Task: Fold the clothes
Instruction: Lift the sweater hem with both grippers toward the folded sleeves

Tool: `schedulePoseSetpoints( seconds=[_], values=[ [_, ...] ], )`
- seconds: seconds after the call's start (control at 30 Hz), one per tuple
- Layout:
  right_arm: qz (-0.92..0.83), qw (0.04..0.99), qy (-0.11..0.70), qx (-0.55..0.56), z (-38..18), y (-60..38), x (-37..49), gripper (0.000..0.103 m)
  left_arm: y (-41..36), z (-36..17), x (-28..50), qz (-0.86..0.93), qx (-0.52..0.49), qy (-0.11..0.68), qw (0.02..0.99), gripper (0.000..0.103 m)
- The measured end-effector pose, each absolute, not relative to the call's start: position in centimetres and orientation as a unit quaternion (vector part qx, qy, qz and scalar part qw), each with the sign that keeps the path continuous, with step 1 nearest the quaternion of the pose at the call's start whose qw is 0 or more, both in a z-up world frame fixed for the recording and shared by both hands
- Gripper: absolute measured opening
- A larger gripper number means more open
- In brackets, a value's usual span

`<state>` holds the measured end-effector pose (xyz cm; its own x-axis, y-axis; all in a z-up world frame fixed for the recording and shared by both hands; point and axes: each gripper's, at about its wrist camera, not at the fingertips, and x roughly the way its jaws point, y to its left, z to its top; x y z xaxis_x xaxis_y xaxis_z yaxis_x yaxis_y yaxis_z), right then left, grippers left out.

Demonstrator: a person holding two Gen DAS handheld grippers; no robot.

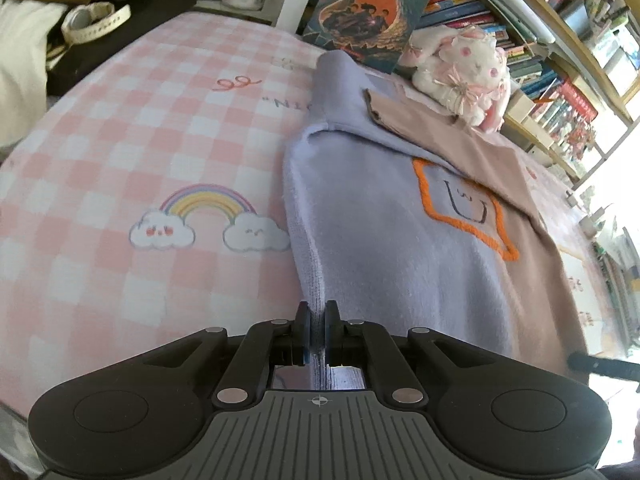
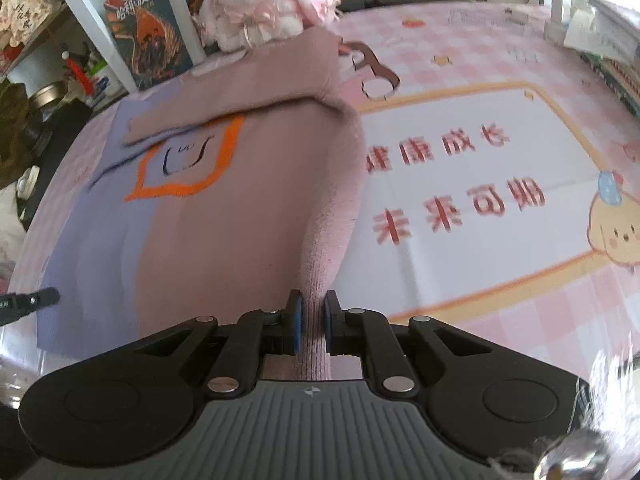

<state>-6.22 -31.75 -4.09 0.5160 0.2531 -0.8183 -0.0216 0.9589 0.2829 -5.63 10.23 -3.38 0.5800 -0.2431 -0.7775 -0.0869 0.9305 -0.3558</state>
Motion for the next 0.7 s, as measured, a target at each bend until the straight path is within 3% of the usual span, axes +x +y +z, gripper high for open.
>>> schedulePoseSetpoints(
  seconds=[0.3,0.5,0.7],
  values=[
    [0.117,0.846,0.502,0.135,-4.4,-33.7,-7.6,0.010,9.5,-3.4,-7.3,-0.023,-0.192,0.474,0.859,0.010],
    [0.150,0.842,0.502,0.131,-4.6,-33.8,-7.2,0.017,9.3,-3.5,-7.6,-0.005,-0.201,0.469,0.860,0.010],
    [0.173,0.844,0.492,0.121,-4.8,-33.6,-7.0,0.015,9.9,-3.9,-8.4,0.009,-0.246,0.452,0.857,0.006]
  ],
)
